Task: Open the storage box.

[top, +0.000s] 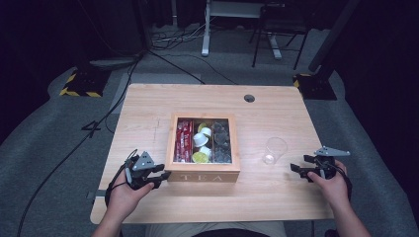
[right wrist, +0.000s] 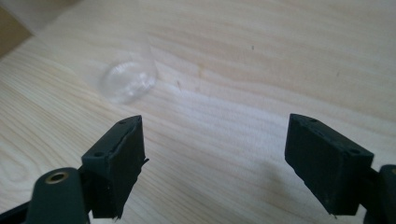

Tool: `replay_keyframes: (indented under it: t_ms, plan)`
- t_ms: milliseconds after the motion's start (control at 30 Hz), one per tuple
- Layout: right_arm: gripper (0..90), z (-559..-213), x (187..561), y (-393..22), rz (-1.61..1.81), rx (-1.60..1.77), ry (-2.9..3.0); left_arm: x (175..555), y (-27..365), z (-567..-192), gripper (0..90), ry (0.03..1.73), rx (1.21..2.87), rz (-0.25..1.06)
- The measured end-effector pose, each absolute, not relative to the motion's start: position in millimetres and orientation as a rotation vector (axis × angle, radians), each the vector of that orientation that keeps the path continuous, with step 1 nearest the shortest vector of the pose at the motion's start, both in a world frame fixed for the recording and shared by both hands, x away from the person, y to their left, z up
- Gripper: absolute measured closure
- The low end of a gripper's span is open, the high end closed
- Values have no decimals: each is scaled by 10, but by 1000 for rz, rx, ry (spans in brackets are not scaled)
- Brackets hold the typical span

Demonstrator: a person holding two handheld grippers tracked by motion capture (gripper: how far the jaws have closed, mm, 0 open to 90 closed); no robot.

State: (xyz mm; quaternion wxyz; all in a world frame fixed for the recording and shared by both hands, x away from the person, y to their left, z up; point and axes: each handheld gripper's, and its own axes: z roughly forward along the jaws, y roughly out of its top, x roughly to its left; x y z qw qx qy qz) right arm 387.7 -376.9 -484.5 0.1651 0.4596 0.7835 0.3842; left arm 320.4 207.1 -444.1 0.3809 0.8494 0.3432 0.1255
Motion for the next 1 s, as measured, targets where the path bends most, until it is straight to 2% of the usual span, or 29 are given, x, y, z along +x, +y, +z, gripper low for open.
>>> replay_keyframes:
  t_ms: [433,1000]
  plan:
    - [256,-4129,3634,-3340,1076,961,2286,3210,2073,-4360,651,870,2166,308]
    - [235,-3940,3488,-2519,1123,622,2450,3261,2124,-4187,657,845,2093,309]
